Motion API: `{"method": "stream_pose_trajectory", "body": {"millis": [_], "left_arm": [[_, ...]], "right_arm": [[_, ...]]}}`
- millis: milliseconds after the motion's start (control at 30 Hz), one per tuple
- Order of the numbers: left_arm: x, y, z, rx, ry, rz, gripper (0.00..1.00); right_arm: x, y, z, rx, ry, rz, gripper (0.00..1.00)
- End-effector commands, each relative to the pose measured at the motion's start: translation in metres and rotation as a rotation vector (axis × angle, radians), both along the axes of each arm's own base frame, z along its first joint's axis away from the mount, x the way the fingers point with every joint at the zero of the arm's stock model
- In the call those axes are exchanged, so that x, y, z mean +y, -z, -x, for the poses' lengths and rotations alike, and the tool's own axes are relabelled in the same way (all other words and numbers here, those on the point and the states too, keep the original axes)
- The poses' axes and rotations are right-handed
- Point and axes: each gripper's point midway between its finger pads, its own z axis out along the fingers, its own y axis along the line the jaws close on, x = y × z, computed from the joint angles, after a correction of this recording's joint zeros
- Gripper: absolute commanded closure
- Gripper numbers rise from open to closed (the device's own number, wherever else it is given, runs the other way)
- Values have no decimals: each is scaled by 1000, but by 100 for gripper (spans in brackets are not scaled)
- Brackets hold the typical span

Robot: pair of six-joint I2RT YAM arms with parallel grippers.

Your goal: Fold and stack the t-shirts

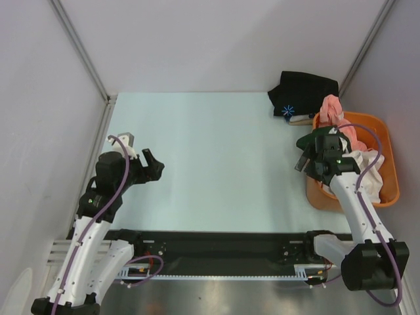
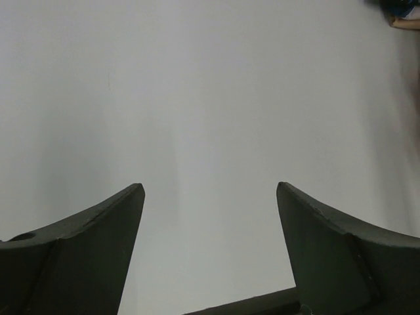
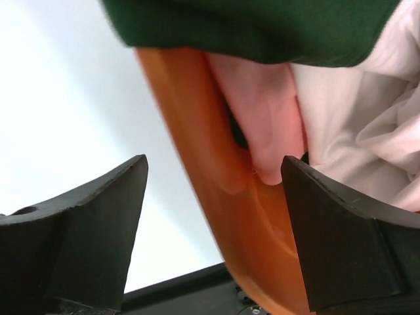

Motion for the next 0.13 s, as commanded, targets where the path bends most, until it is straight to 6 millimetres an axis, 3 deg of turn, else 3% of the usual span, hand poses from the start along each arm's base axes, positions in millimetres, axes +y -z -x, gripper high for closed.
{"method": "stream_pose_trajectory", "body": {"millis": [0,100], "left_arm": [[0,-10,0,-56,18,-6,12],[4,-14,0,-69,-5,-11,10]], "right_arm": [[5,-8,-1,-38,-15,1,12],[6,-8,0,-35,-18,3,11]]}}
